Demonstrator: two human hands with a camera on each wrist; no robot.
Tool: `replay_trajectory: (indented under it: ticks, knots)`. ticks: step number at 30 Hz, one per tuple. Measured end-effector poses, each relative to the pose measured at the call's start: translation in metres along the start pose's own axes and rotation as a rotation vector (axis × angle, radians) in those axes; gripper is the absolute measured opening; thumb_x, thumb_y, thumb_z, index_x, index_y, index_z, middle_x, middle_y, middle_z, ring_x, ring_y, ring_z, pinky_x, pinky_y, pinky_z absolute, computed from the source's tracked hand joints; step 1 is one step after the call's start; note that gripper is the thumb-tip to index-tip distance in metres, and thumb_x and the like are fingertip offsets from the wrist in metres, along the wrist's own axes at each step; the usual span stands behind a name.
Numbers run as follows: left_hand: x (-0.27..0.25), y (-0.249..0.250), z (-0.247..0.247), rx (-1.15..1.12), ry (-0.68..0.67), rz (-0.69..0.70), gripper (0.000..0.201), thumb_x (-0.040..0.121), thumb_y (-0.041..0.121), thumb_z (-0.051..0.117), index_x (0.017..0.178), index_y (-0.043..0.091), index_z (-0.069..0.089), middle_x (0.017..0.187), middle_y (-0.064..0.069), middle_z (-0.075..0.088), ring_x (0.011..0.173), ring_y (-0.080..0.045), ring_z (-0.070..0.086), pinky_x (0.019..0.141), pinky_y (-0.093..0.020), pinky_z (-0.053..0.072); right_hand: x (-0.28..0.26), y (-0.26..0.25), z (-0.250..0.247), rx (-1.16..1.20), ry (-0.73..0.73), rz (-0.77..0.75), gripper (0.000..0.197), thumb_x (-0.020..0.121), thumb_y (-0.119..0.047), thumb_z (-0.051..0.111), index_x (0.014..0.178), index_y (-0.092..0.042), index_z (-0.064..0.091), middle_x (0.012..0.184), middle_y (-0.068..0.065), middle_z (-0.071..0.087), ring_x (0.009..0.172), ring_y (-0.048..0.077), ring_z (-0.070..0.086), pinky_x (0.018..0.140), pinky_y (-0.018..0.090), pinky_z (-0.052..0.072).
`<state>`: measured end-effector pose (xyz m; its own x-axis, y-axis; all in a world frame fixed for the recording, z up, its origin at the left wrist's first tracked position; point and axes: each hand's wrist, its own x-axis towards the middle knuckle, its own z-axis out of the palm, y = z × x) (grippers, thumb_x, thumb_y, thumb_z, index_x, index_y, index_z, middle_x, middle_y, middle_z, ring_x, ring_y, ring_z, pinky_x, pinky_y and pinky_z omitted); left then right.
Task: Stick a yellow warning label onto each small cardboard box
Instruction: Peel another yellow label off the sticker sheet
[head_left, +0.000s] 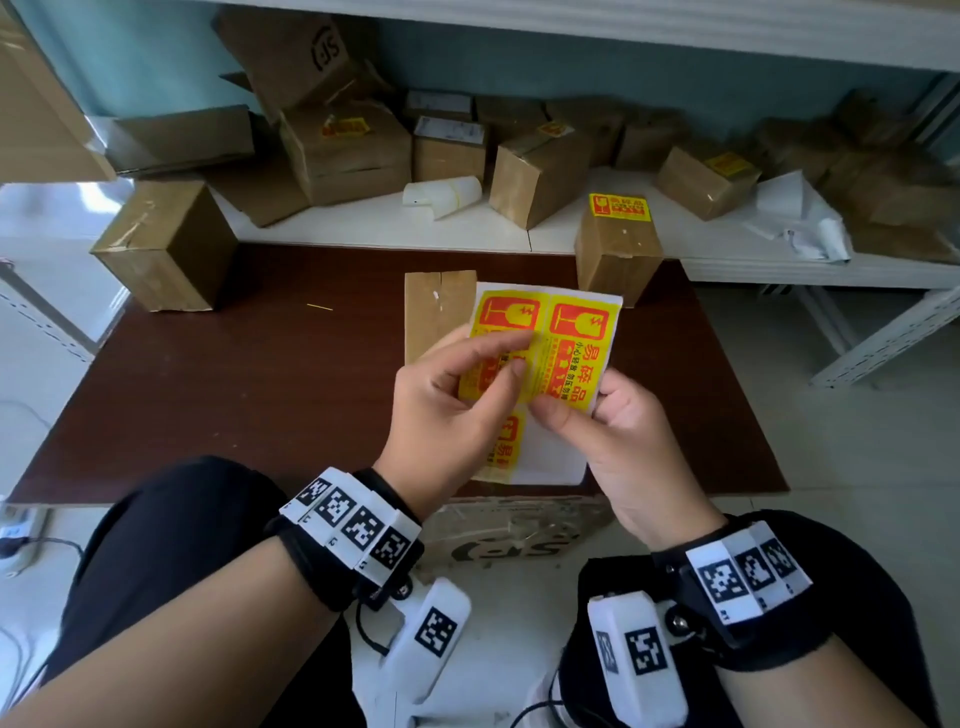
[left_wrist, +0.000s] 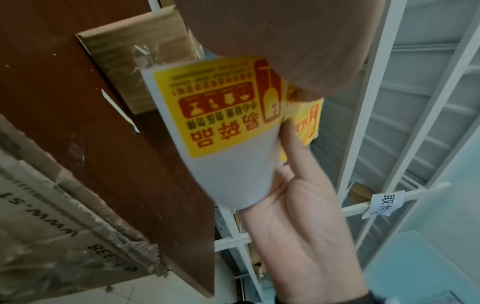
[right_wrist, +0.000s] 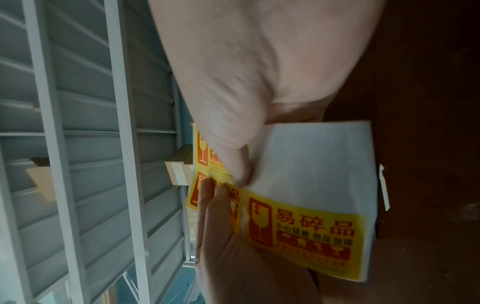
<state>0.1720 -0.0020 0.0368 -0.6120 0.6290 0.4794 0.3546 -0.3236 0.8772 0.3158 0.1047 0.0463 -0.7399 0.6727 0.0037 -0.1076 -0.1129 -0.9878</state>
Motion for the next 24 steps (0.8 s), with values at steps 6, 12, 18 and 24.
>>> replay_trajectory:
  ticks: [6, 12, 18, 24]
  knots:
    - [0.006, -0.003, 0.009, -0.005, 0.094, -0.006, 0.031, 0.102, -0.004, 0.072, 0.127, 0.014, 0.075, 0.129, -0.009, 0.076, 0.125, -0.015, 0.073, 0.105, -0.03, 0.057, 0.014, -0.009, -0.001, -0.022, -0.017, -0.01, 0.039, 0.094, 0.001, 0.078, 0.13, -0.011, 0.073, 0.126, 0.008, 0.082, 0.121, 0.027, 0.078, 0.105, 0.043, 0.061]
    - [0.001, -0.01, 0.017, 0.009, -0.067, -0.035, 0.042, 0.102, -0.001, 0.072, 0.144, 0.005, 0.066, 0.141, -0.013, 0.066, 0.136, -0.02, 0.067, 0.108, -0.027, 0.056, 0.018, -0.017, -0.022, -0.097, -0.03, 0.024, 0.046, 0.092, 0.005, 0.079, 0.136, -0.003, 0.068, 0.125, 0.011, 0.082, 0.117, 0.024, 0.079, 0.095, 0.031, 0.063]
    - [-0.004, -0.016, 0.017, 0.079, -0.136, -0.034, 0.03, 0.102, 0.011, 0.076, 0.13, 0.02, 0.074, 0.131, -0.006, 0.076, 0.127, -0.018, 0.073, 0.108, -0.05, 0.06, 0.017, -0.017, -0.039, -0.221, -0.068, 0.085, 0.047, 0.092, 0.0, 0.083, 0.136, -0.008, 0.069, 0.125, 0.009, 0.082, 0.118, 0.025, 0.079, 0.107, 0.049, 0.062]
    - [-0.006, -0.017, 0.02, 0.142, -0.123, 0.022, 0.07, 0.099, 0.008, 0.077, 0.161, -0.001, 0.046, 0.152, -0.01, 0.058, 0.146, -0.024, 0.06, 0.12, -0.046, 0.052, 0.017, -0.022, -0.041, -0.24, -0.005, 0.079, 0.017, 0.1, -0.014, 0.078, 0.117, -0.017, 0.081, 0.112, 0.002, 0.086, 0.106, 0.018, 0.082, 0.093, 0.032, 0.064]
